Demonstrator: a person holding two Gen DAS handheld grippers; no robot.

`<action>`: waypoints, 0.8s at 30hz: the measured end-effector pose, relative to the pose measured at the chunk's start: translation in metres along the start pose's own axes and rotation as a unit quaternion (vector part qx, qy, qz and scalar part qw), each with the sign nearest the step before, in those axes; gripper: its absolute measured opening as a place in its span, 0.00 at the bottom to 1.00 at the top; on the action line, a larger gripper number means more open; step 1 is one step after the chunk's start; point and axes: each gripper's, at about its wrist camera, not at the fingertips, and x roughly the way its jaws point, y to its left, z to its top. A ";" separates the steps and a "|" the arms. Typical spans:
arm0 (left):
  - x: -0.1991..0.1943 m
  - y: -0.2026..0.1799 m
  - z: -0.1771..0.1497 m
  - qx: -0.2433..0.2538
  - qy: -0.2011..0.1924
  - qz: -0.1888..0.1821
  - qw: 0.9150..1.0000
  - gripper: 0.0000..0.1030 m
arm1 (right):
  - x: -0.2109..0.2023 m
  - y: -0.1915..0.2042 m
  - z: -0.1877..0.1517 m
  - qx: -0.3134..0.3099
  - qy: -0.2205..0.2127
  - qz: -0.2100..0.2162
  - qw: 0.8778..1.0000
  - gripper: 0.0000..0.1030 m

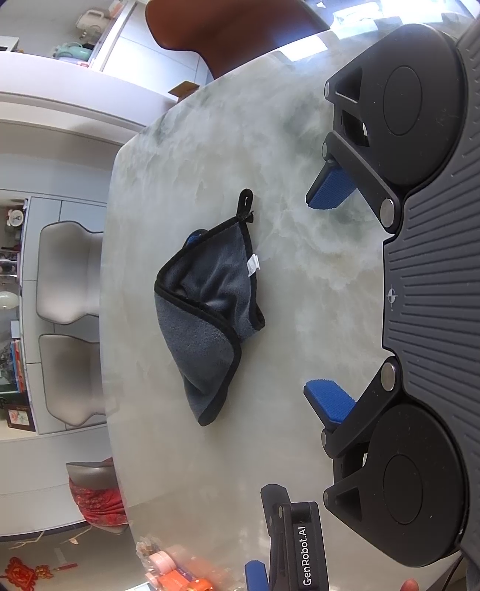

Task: Fold towel

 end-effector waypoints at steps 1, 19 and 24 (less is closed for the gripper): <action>0.000 0.000 0.000 0.000 0.000 0.000 1.000 1.00 | 0.000 0.000 0.000 0.000 0.000 0.000 1.000 0.97; 0.002 0.001 0.000 0.004 0.006 0.001 1.000 1.00 | 0.003 0.004 0.001 -0.002 0.007 -0.003 1.000 0.98; 0.004 0.000 0.001 0.005 0.008 0.000 1.000 1.00 | 0.004 0.004 0.002 -0.001 0.008 -0.003 1.000 0.98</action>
